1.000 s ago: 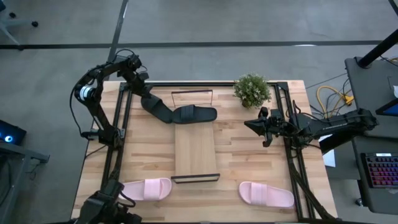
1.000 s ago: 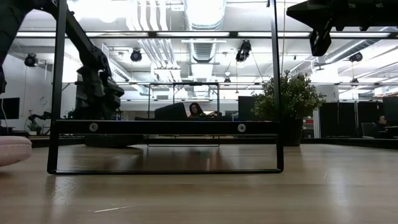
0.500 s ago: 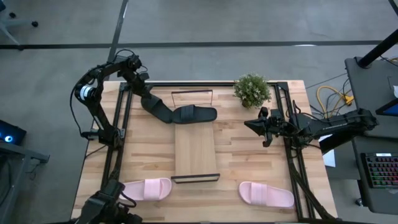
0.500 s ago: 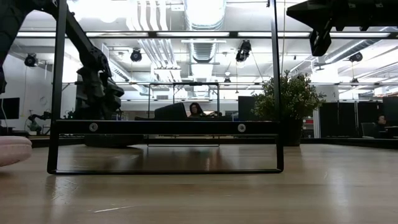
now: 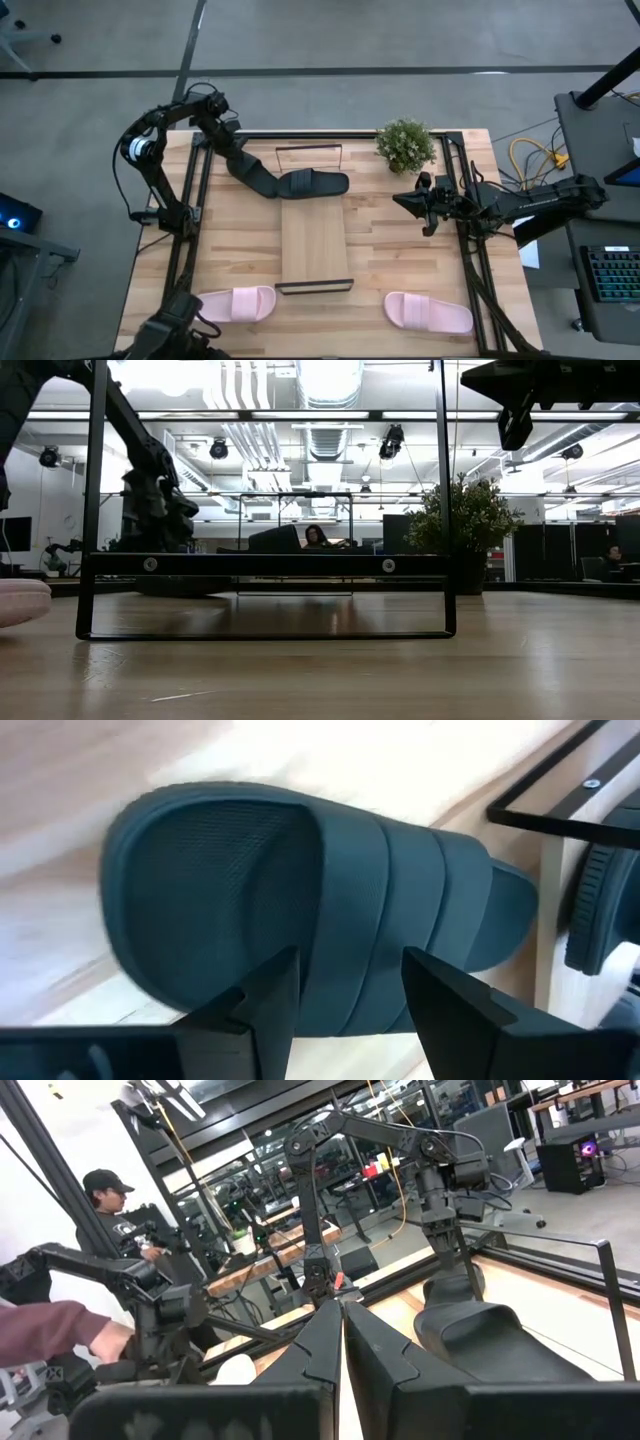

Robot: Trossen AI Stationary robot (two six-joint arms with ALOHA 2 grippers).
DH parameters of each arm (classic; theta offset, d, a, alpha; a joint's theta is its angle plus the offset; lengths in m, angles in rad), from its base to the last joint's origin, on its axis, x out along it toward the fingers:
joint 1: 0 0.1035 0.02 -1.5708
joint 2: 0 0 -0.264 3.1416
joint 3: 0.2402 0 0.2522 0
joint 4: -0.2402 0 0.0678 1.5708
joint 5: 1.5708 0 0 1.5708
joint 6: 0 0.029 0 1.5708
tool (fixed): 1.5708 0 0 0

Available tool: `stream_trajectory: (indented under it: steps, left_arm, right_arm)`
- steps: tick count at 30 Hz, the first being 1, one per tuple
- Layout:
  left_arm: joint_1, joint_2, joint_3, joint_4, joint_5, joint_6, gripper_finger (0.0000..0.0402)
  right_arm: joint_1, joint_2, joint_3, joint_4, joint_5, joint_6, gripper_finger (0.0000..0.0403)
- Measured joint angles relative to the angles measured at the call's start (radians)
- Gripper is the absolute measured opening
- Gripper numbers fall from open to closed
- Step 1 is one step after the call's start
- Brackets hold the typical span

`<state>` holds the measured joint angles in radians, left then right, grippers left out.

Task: Pick and place slides into the shelf
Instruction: Put the black slide on the shelf

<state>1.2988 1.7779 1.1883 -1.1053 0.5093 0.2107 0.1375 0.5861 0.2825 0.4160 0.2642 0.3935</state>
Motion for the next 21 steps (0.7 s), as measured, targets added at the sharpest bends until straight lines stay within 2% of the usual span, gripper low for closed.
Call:
stream_trajectory:
  steps: [7, 15, 21]
  left_arm:
    - [-0.002, 0.0, -0.035, -0.001, 0.04, 0.008, 0.0164]
    - [-0.004, 0.0, -0.036, -0.001, 0.16, 0.017, 0.0164]
    - [-0.004, 0.0, -0.036, -0.002, 0.165, 0.033, 0.0164]
  right_arm:
    - [0.0, 0.0, 0.0, 0.0, 0.0, 0.0, 0.0009]
    - [0.0, 0.0, 0.0, 0.0, 0.0, 0.0, 0.0009]
    - [0.0, 0.0, 0.0, -0.001, 0.0, 0.0, 0.0009]
